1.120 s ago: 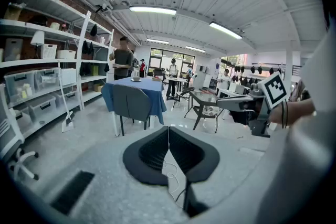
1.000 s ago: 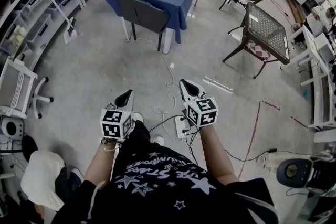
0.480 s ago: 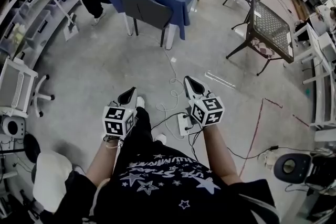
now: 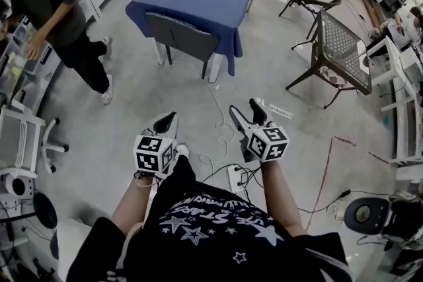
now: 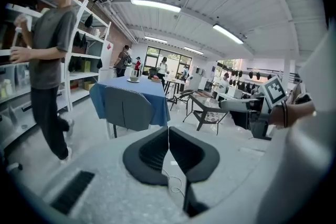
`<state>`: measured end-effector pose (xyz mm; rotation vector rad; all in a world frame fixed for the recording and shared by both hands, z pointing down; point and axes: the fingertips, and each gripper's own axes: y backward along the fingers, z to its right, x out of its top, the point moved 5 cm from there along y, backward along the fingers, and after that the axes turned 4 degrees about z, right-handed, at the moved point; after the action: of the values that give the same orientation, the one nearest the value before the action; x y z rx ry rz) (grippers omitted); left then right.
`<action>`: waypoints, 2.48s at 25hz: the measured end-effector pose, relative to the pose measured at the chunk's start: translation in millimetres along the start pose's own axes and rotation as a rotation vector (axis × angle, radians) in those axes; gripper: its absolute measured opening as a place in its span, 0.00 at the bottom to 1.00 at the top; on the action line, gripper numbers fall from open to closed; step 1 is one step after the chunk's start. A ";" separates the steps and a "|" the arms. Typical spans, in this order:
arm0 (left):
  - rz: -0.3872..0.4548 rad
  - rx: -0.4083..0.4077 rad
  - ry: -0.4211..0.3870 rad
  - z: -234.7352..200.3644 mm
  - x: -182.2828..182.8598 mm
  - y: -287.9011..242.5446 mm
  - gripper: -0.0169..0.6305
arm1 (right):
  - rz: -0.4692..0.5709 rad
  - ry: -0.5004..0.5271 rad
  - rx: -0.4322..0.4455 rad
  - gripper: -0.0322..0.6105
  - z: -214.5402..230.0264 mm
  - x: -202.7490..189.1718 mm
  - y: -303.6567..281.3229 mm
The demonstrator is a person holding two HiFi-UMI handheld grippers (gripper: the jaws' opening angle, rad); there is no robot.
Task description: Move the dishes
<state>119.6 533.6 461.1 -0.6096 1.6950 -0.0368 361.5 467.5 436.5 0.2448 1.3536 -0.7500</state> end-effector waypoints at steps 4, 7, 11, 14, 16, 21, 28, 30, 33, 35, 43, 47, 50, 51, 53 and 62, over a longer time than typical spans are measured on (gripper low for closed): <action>0.004 -0.031 -0.033 -50.0 41.0 -40.4 0.06 | 0.013 0.004 -0.048 0.56 6.5 32.5 -64.5; 0.012 -0.030 -0.032 -84.7 61.7 -64.0 0.06 | 0.012 0.001 -0.061 0.57 11.9 48.9 -109.1; 0.003 -0.003 0.035 -131.5 68.8 -82.4 0.06 | 0.001 0.003 -0.073 0.57 9.3 60.2 -156.8; 0.009 0.000 0.045 -153.8 74.0 -91.4 0.06 | 0.003 -0.003 -0.089 0.57 8.5 64.5 -178.6; 0.014 0.006 0.046 -163.1 78.1 -95.3 0.06 | -0.003 -0.008 -0.089 0.57 9.5 67.9 -188.9; 0.004 0.034 0.059 -184.8 80.8 -103.1 0.06 | -0.015 -0.001 -0.072 0.57 17.3 77.7 -219.5; -0.002 0.113 0.078 -227.9 96.9 -134.1 0.06 | -0.013 -0.015 -0.047 0.57 51.8 93.8 -295.6; 0.003 0.143 0.073 -244.0 110.3 -149.1 0.06 | -0.006 -0.027 -0.035 0.57 65.4 104.1 -323.7; 0.016 0.179 0.076 -269.3 131.6 -177.4 0.06 | -0.001 -0.032 -0.018 0.57 85.8 122.2 -367.8; 0.017 0.197 0.074 -284.4 145.2 -200.4 0.06 | 0.003 -0.027 -0.006 0.57 101.1 136.2 -397.6; 0.007 0.244 0.069 -321.4 198.8 -284.0 0.06 | -0.006 -0.039 0.032 0.57 161.6 183.8 -508.1; 0.010 0.240 0.052 -334.0 228.1 -329.1 0.06 | -0.006 -0.044 0.041 0.57 188.6 207.7 -551.0; 0.021 0.243 0.031 -340.3 252.0 -356.2 0.06 | -0.009 -0.036 0.059 0.57 202.5 225.6 -580.8; 0.026 0.244 0.024 -341.8 259.4 -364.1 0.06 | -0.009 -0.031 0.065 0.57 207.1 231.1 -591.0; 0.037 0.249 0.013 -345.7 272.3 -378.0 0.06 | -0.013 -0.023 0.076 0.57 216.4 240.9 -611.8; 0.037 0.308 0.036 -380.5 295.3 -393.8 0.06 | -0.030 0.031 0.089 0.57 224.4 272.0 -695.1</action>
<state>-111.9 -42.3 419.0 -0.3486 1.6913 -0.2786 120.2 -273.2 411.1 0.3080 1.3579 -0.8359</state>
